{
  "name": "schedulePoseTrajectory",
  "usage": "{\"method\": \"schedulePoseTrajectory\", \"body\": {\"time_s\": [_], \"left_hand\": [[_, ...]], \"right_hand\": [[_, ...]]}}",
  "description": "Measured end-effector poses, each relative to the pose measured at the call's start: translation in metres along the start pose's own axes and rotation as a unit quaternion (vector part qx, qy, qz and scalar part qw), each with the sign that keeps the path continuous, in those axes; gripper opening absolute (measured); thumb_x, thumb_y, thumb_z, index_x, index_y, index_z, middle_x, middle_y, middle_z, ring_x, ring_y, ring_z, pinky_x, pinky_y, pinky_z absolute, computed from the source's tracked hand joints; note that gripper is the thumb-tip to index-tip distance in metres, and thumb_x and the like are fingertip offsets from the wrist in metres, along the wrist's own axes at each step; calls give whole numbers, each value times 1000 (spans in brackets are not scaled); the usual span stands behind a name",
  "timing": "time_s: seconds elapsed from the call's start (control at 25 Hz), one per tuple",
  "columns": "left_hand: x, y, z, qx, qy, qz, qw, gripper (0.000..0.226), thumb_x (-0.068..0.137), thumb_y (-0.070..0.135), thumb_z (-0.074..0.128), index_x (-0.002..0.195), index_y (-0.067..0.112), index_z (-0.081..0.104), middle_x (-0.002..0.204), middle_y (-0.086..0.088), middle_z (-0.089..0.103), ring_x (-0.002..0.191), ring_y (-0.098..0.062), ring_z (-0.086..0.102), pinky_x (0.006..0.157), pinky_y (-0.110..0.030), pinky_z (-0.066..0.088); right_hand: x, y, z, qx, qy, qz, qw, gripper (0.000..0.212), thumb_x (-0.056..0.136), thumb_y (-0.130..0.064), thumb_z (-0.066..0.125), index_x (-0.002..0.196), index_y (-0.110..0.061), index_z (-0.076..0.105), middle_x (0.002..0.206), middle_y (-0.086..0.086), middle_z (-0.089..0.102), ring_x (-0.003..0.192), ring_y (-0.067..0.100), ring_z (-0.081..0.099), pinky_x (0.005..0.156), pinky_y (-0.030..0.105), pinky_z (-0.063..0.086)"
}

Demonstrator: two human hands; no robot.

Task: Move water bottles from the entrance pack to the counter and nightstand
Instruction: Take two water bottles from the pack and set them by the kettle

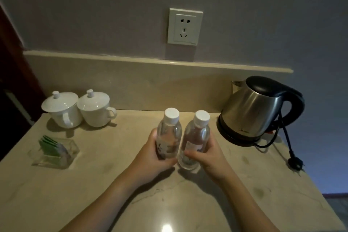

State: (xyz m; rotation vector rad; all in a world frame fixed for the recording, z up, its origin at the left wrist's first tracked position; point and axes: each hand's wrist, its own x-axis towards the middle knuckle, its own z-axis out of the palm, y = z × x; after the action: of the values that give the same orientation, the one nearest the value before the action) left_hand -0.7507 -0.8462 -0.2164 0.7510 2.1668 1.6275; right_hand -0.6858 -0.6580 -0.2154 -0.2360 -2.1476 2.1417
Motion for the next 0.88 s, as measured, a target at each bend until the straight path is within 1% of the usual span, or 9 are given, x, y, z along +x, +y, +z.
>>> {"method": "schedulePoseTrajectory", "body": {"time_s": [0.12, 0.16, 0.28, 0.32, 0.44, 0.52, 0.6, 0.72, 0.88], "left_hand": [[1, -16, 1, 21, 2, -34, 999, 66, 71, 33, 84, 119, 48, 43, 113, 38, 60, 107, 15, 57, 81, -9, 48], [5, -18, -1, 32, 14, -34, 999, 63, 71, 31, 84, 118, 47, 45, 113, 39, 60, 106, 14, 57, 82, -11, 48], [31, -23, -8, 33, 55, -40, 997, 58, 71, 30, 83, 115, 46, 49, 111, 30, 65, 105, 10, 59, 84, -12, 48], [41, -22, -12, 38, 67, -43, 996, 58, 71, 31, 83, 115, 47, 49, 111, 27, 66, 105, 8, 60, 84, -13, 47], [78, -31, -20, 45, 113, -51, 991, 58, 73, 31, 82, 118, 41, 49, 113, 22, 65, 103, 3, 60, 83, -18, 47], [94, -35, -23, 54, 135, -46, 988, 60, 71, 30, 83, 120, 34, 48, 111, 17, 66, 100, 1, 62, 84, -24, 51], [105, -39, -25, 63, 147, -42, 986, 64, 67, 32, 86, 119, 33, 49, 108, 17, 67, 97, 3, 63, 84, -23, 52], [117, -38, -22, 81, 169, -38, 982, 66, 60, 44, 88, 115, 37, 51, 104, 20, 66, 94, 4, 63, 76, -19, 53], [130, -42, -19, 130, 221, -32, 966, 68, 57, 56, 84, 112, 34, 53, 104, 14, 63, 96, -6, 62, 78, -31, 56]], "right_hand": [[-5, 12, -2, -6, -6, 64, 998, 65, 71, 1, 81, 120, -36, 59, 112, -7, 72, 109, 23, 68, 89, 44, 59], [-2, 13, -2, -31, 6, 56, 998, 67, 70, -1, 83, 120, -37, 58, 113, -8, 72, 111, 21, 67, 91, 42, 59], [19, 9, -4, -50, 46, 30, 997, 68, 72, -1, 83, 121, -36, 51, 116, -11, 66, 107, 14, 67, 73, 23, 60], [31, 8, -4, -47, 52, 27, 997, 64, 73, -2, 82, 119, -36, 53, 116, -11, 66, 107, 15, 67, 72, 25, 61], [68, 8, -1, -87, 81, 13, 993, 55, 74, -11, 84, 116, -33, 56, 115, -11, 68, 106, 9, 67, 85, 34, 61], [88, 7, 1, -91, 98, 0, 991, 52, 76, -10, 82, 118, -28, 57, 111, -11, 69, 96, 0, 69, 78, 26, 61], [103, 8, 4, -84, 102, -5, 991, 49, 78, -9, 80, 117, -27, 57, 106, -12, 69, 91, -1, 69, 70, 21, 60], [120, 14, 6, -122, 125, -24, 984, 52, 77, -17, 83, 118, -33, 55, 109, -16, 67, 100, 2, 65, 83, 25, 57], [131, 17, 8, -175, 147, -44, 973, 55, 78, -25, 82, 122, -38, 53, 121, -14, 58, 108, 5, 59, 90, 25, 52]]}}
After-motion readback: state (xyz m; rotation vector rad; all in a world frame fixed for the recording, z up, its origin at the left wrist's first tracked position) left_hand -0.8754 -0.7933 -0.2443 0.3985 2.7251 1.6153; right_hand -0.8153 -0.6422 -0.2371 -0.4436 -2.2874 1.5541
